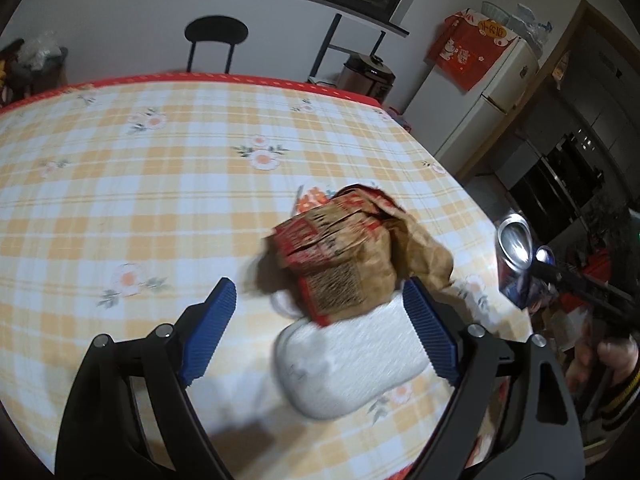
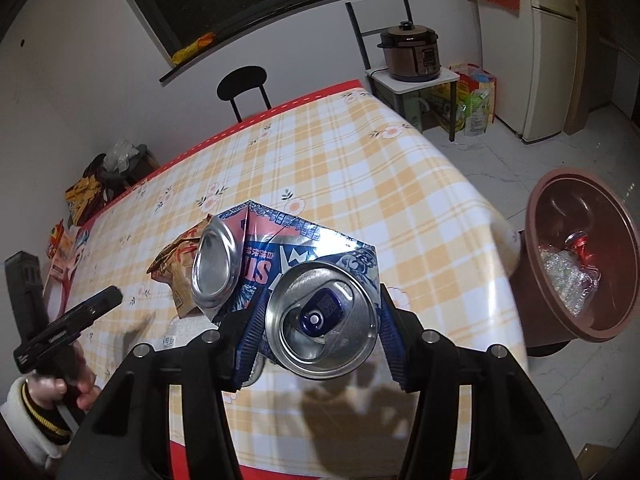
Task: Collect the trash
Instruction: 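Grasp the brown paper food bag with the left tool while the right lifts the blue can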
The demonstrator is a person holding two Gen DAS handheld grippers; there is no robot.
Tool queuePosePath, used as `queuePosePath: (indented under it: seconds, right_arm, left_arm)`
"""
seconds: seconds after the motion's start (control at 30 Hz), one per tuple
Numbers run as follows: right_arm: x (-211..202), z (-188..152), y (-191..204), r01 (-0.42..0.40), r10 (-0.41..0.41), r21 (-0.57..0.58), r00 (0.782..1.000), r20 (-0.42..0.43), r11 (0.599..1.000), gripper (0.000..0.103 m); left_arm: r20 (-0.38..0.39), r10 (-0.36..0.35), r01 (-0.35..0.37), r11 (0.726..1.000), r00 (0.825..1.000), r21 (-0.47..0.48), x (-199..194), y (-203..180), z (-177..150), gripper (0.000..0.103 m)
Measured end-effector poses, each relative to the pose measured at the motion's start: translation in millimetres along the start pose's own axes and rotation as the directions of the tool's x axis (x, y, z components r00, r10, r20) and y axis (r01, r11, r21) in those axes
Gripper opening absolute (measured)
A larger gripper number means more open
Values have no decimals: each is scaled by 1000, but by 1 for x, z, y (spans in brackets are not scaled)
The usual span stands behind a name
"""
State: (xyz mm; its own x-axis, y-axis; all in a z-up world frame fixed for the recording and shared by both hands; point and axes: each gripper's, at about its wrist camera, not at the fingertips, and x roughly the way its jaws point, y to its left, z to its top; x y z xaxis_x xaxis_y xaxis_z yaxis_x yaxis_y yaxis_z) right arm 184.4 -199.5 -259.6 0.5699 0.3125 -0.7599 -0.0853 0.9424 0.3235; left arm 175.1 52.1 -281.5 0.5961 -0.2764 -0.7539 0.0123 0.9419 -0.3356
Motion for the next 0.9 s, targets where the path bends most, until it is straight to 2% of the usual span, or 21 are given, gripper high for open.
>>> queuePosePath:
  seconds: [0.03,0.3,0.5,0.63,0.7,0.77,0.87,0.9]
  right_arm:
    - [-2,0,-3,1,-1,4,1000,3,1000,52]
    - [-17,0,-41,21,-21,47,1000,15,999,52]
    - [-21,-3,-60,30,-31,68,999,11,997,52]
    - [-24,-4,-69,32,-33,77,999,12,997,52]
    - [-25,-4,-71,31,-33,79,999,15,996,52]
    - [-28,-4,-73,26,-27,83,999,18,996,46]
    - [-30,-3,-76,24,-26,88,999,18,996,29]
    - [-29,-3,-75,27,-29,85,999,15,996,29]
  left_arm:
    - [-7,7,-7,1000,1000,-9,9,-4,4,93]
    - [-43,63,-64,998,997,-13,60,-24,19,95]
    - [-83,120,-126,990,989,-66,86,-19,20,95]
    - [-94,150,-155,987,984,-46,96,-23,14,95]
    - [-84,151,-155,987,985,-50,95,-24,12,90]
    - [-77,136,-141,988,988,-61,90,-25,12,85]
    - [-48,120,-122,991,992,-50,77,-28,13,81]
    - [-42,117,-119,992,992,-47,74,-30,14,79]
